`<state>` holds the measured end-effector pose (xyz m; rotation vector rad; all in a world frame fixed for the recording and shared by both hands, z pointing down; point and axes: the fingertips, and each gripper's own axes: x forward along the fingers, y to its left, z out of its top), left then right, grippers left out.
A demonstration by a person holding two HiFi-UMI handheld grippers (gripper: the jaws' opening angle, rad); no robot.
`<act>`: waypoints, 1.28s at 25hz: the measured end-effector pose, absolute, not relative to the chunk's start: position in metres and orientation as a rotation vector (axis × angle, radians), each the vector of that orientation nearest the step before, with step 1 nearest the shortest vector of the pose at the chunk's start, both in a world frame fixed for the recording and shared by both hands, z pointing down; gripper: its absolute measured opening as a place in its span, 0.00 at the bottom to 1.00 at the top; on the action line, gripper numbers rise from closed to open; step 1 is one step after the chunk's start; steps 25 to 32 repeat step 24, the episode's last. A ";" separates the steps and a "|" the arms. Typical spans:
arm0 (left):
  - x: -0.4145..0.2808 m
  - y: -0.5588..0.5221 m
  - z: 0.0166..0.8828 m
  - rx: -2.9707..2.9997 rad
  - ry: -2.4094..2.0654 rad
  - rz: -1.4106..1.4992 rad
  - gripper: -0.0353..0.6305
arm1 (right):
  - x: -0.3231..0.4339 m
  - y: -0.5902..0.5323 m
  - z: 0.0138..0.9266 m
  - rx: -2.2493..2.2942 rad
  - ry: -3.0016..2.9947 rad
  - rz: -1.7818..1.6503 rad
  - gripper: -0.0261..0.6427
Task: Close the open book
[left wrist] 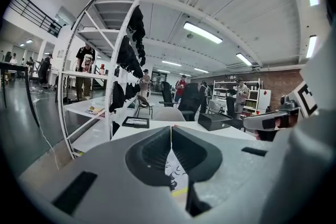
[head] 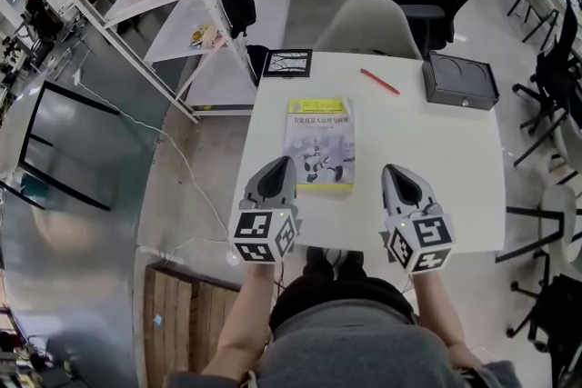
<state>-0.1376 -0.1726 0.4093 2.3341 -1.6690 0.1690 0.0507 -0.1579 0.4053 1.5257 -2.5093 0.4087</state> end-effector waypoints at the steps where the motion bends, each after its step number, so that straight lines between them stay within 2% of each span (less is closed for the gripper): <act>1: -0.138 -0.173 0.410 2.330 -1.669 0.165 0.07 | 0.051 -0.158 0.405 1.526 -2.511 0.403 0.04; 32: -0.141 -0.180 0.414 2.331 -1.657 0.175 0.07 | 0.047 -0.166 0.407 1.515 -2.507 0.367 0.04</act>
